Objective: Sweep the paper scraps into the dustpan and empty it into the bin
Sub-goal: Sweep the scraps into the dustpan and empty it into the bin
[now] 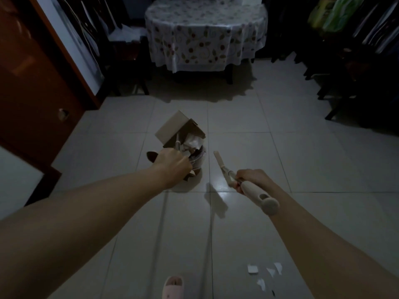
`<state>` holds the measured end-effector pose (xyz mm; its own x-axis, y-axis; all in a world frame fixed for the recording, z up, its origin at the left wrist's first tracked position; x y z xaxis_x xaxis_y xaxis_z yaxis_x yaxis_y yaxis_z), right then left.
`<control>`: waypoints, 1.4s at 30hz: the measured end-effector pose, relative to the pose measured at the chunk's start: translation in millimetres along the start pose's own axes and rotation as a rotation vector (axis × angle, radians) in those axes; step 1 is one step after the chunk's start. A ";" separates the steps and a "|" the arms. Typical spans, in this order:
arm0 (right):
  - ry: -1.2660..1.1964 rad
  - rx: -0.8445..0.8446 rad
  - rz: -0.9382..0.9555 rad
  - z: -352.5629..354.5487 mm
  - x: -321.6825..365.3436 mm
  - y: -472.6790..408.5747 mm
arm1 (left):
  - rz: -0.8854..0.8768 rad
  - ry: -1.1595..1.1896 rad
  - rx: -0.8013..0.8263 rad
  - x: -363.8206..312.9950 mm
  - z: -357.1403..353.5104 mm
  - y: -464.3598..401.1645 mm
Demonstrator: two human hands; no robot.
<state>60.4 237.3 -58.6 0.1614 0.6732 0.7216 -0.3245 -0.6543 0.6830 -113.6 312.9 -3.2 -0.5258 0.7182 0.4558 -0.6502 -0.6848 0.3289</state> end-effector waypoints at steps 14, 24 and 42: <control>0.013 0.022 0.015 -2.9 5.3 1.8 | 0.008 -0.031 0.009 14.8 10.1 2.0; -0.013 0.026 0.008 -14.2 5.8 0.5 | 0.007 -0.006 -0.035 15.9 22.6 4.4; 0.065 0.033 0.033 -9.1 3.5 16.5 | 0.014 0.011 -0.048 9.0 14.8 6.6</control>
<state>47.1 232.0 -45.8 0.0902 0.6714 0.7356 -0.2973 -0.6868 0.6633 -114.6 313.0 15.3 -0.5411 0.7098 0.4509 -0.6678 -0.6886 0.2826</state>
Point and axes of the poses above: each hand's wrist, its own y-axis away from the middle knuckle, its own z-axis out of the back of the hand, x = y × z, the point moved 5 cm from there along -y, towards the middle knuckle, and after that the axes turned 5 degrees about y, right-handed, at the moved point
